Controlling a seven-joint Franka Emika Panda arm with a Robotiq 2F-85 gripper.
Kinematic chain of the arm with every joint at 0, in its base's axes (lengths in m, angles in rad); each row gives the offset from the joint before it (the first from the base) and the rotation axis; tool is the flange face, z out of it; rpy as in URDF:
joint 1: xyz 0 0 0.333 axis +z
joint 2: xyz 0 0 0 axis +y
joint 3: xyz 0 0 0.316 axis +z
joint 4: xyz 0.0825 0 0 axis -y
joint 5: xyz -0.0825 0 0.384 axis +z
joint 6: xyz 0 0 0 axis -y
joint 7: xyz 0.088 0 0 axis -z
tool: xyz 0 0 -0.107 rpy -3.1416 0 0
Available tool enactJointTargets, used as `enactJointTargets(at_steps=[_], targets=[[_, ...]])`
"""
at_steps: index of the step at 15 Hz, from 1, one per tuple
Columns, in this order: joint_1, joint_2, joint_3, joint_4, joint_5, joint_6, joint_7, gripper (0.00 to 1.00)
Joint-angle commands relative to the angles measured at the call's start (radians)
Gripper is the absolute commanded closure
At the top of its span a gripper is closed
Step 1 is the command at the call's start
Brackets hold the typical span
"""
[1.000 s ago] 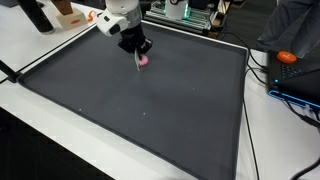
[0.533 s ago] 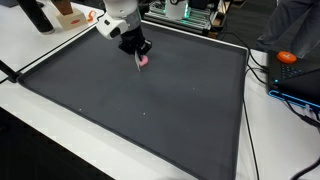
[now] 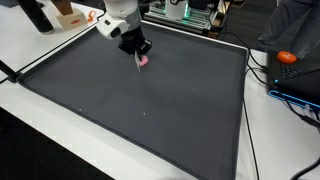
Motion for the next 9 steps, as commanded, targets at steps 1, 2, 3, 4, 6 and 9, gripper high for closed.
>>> enactJointTargets(at_steps=[1,2,3,4,6,9], targets=[[-0.019,0.028,-0.003,-0.061,-0.025,-0.012,-0.048,0.99],[-0.024,0.025,-0.002,-0.066,-0.021,-0.019,-0.063,0.99],[-0.029,0.021,-0.002,-0.073,-0.021,-0.023,-0.080,0.99],[-0.033,0.017,-0.001,-0.079,-0.020,-0.029,-0.094,0.99],[-0.043,0.012,0.003,-0.091,-0.008,-0.035,-0.122,0.99],[-0.056,0.005,0.004,-0.116,0.014,-0.021,-0.142,0.99]])
